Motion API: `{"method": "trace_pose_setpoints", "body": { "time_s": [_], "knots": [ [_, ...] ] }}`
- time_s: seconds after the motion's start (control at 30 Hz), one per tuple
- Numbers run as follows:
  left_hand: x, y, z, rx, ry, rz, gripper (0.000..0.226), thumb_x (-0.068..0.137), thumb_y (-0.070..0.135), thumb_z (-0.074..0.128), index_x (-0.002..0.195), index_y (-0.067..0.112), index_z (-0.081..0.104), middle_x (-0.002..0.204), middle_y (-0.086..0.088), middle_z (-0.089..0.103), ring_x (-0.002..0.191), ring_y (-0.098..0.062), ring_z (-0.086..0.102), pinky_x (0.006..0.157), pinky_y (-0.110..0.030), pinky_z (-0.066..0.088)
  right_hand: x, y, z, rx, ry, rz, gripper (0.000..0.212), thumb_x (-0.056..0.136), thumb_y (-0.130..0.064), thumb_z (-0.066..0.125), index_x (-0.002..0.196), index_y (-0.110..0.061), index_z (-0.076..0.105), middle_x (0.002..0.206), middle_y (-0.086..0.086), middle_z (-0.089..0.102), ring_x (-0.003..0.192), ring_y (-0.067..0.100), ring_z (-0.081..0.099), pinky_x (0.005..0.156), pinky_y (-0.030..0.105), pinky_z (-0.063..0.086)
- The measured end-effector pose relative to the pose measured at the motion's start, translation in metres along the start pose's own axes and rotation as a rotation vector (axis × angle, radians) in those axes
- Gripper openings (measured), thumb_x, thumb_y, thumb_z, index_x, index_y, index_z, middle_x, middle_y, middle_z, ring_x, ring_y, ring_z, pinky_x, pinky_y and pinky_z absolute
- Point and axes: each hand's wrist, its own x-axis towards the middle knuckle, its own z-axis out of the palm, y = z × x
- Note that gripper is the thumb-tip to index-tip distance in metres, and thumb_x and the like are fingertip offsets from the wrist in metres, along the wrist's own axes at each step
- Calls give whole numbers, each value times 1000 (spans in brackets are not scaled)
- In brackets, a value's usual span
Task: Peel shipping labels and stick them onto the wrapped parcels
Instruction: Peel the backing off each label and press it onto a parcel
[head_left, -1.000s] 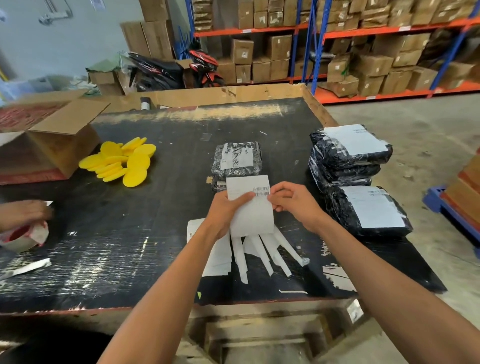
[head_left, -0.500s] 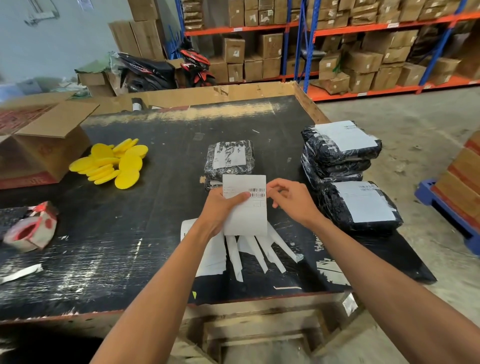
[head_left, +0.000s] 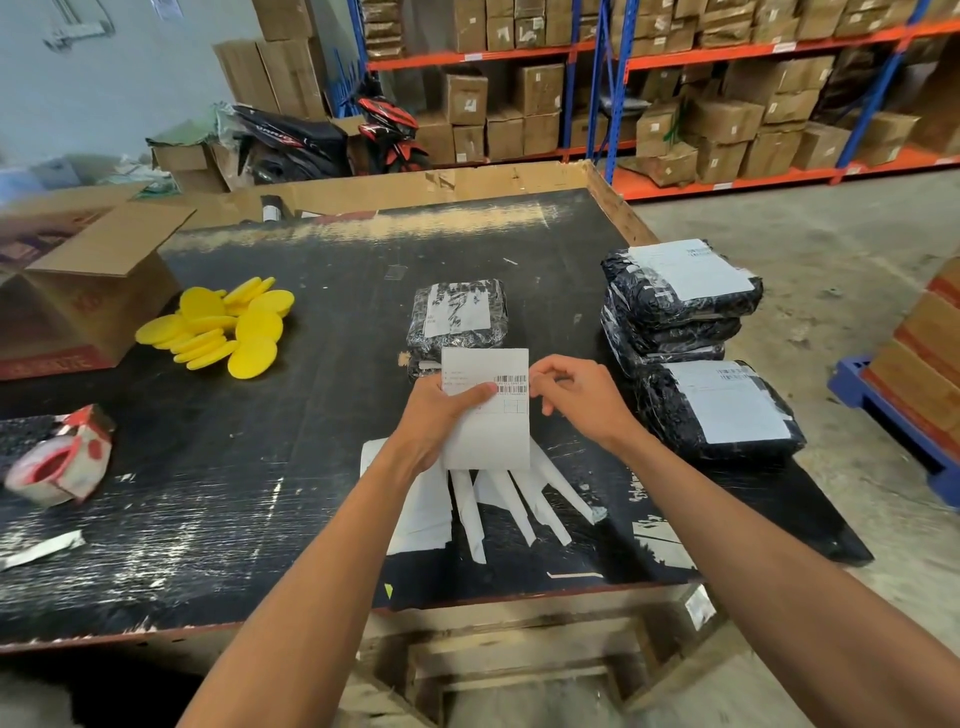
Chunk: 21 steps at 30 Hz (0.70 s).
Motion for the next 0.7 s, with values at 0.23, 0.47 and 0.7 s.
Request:
{"method": "trace_pose_setpoints", "body": {
  "time_s": [0.23,0.47,0.7],
  "knots": [
    [0,0,-1,23,0,4,18,82,11,80,98,13,75,97,-2,79,89,-20,76,79,-35,61,2,1,1,-11,35,-14,12,92,-16,65,83,-16,74,64,-12,68,53,11,60,60,19,50],
    [0,2,-2,4,-15,1,17,83,9,79,99,11,75,101,-6,79,89,-21,76,81,-36,61,3,1,1,30,-24,12,15,92,-13,62,80,-15,71,63,-11,65,56,8,56,58,13,43],
    [-1,4,-1,-95,-43,-15,32,84,7,77,115,0,70,109,-13,76,98,-29,74,85,-42,60,5,-5,5,293,-97,68,19,96,-10,61,81,-18,72,74,10,66,59,12,53,53,15,39]
  ]
}}
